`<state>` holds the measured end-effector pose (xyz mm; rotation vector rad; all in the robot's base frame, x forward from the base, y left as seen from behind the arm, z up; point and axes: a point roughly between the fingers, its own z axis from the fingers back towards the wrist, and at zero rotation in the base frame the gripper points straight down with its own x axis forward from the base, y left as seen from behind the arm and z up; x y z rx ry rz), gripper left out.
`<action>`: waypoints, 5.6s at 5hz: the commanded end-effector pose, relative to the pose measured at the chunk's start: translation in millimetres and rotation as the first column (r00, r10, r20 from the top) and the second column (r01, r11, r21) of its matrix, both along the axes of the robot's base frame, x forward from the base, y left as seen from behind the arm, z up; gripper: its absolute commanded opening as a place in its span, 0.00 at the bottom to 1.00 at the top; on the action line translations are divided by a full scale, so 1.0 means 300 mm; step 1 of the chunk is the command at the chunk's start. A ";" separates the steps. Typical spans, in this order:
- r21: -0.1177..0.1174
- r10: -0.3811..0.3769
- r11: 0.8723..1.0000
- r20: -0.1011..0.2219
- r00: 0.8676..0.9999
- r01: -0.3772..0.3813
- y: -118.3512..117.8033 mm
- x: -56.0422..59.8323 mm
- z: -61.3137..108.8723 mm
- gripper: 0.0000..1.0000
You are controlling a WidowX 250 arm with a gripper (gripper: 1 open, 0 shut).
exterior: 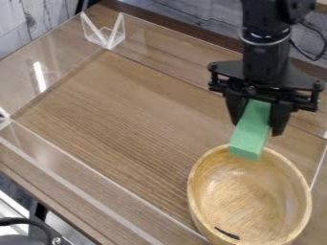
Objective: Move green stick from inside the wooden bowl to the table next to it
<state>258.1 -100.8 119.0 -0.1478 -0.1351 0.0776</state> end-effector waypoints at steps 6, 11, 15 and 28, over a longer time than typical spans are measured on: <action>-0.012 0.101 0.995 0.124 0.987 -0.101 0.155 0.050 0.101 0.00; 0.013 0.071 0.997 0.161 0.984 -0.074 0.043 0.071 0.038 0.00; 0.040 0.126 0.990 0.199 0.972 -0.136 0.121 0.100 0.018 0.00; 0.030 0.213 0.970 0.362 0.907 -0.239 0.158 0.232 0.021 0.00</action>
